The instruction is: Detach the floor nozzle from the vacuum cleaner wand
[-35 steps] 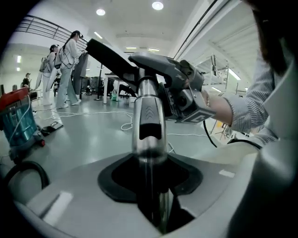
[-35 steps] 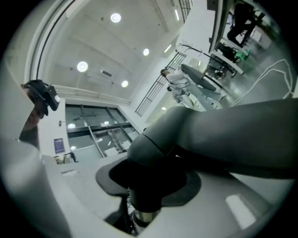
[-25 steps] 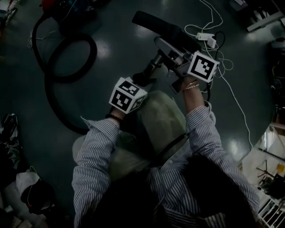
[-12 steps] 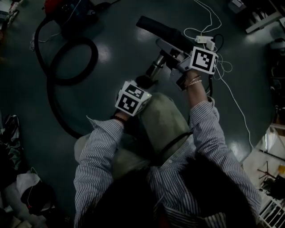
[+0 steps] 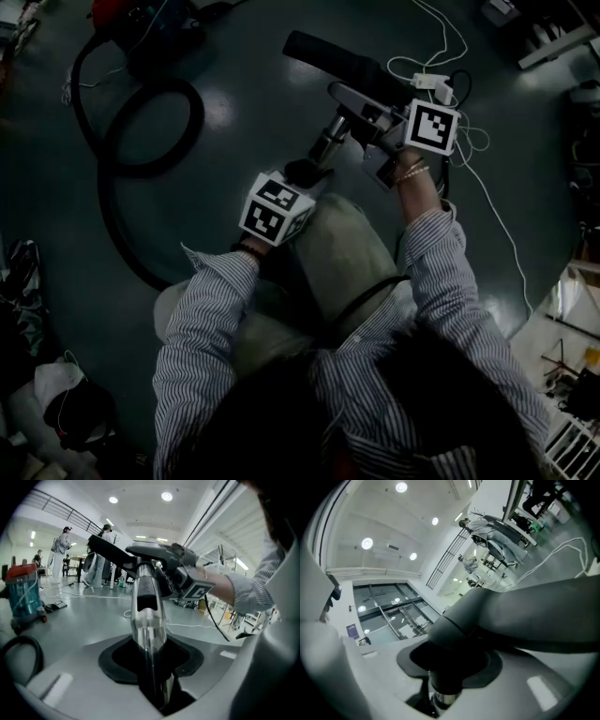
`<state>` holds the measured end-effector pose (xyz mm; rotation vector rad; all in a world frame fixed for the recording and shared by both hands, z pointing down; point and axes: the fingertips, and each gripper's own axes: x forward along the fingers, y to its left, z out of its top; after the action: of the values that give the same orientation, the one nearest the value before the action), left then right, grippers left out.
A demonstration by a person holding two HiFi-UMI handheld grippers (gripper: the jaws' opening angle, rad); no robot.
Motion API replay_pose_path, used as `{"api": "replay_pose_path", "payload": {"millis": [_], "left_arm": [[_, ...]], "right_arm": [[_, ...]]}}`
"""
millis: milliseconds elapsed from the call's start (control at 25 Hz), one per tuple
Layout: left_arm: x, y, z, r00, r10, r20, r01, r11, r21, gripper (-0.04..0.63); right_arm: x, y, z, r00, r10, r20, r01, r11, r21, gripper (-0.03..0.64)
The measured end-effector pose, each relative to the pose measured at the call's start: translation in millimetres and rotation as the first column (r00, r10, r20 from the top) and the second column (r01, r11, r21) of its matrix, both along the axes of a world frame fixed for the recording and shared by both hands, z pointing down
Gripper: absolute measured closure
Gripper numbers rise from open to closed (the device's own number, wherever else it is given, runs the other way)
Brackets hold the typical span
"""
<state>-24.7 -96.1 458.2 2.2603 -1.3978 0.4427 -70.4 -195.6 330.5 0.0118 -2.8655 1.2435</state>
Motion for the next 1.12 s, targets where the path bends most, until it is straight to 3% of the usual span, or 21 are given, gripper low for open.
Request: {"api": "replay_pose_path", "payload": {"millis": [120,200,280,360,480,720,840,920,1000,1120], "left_arm": [[-5.5,-0.2,9.9,0.971,-0.05,0.233,0.06,0.998,-0.034,0.454],[-8.8,3.7,18.5,0.949,-0.049,0.31,0.073,0.995,-0.066,0.453],[-9.7,7.5,21.2,0.965,-0.035,0.261,0.058,0.995,-0.08,0.453],[-7.9,9.1,16.2,0.986,-0.029,0.164,0.039,0.997,-0.059,0.453],[-3.1,10.2,7.9,0.998,-0.013,0.053,0.015,1.0,-0.026,0.454],[11.3,16.1,-6.3,0.99,0.063,-0.124,-0.063,0.998,0.002,0.454],[16.4,20.1,-9.2,0.974,0.119,-0.191,-0.119,0.993,0.014,0.453],[14.9,19.3,-7.0,0.98,0.103,-0.17,-0.101,0.995,0.021,0.454],[10.7,17.0,-2.1,0.993,0.054,-0.104,-0.053,0.999,0.014,0.46],[1.7,12.0,9.9,0.996,-0.027,0.082,0.029,0.999,-0.017,0.474]], "right_arm": [[1.5,-8.0,10.1,0.982,0.168,-0.082,-0.173,0.983,-0.066,0.468],[1.2,-9.1,17.2,0.962,0.244,-0.124,-0.254,0.964,-0.072,0.469],[-0.2,-5.4,21.7,0.966,0.231,-0.12,-0.24,0.968,-0.074,0.469],[-0.7,-1.5,18.7,0.984,0.16,-0.08,-0.166,0.984,-0.07,0.469],[2.2,2.2,6.5,0.999,0.031,-0.01,-0.031,0.999,-0.024,0.468],[11.0,24.8,-16.7,0.97,-0.19,0.152,0.184,0.982,0.05,0.468],[16.7,31.5,-23.7,0.944,-0.237,0.229,0.225,0.971,0.078,0.468],[15.5,26.6,-19.4,0.959,-0.19,0.212,0.181,0.982,0.059,0.468],[9.8,19.0,-14.4,0.986,-0.101,0.136,0.097,0.995,0.032,0.469],[0.8,8.2,-9.5,0.998,0.053,0.032,-0.053,0.999,0.007,0.469]]}}
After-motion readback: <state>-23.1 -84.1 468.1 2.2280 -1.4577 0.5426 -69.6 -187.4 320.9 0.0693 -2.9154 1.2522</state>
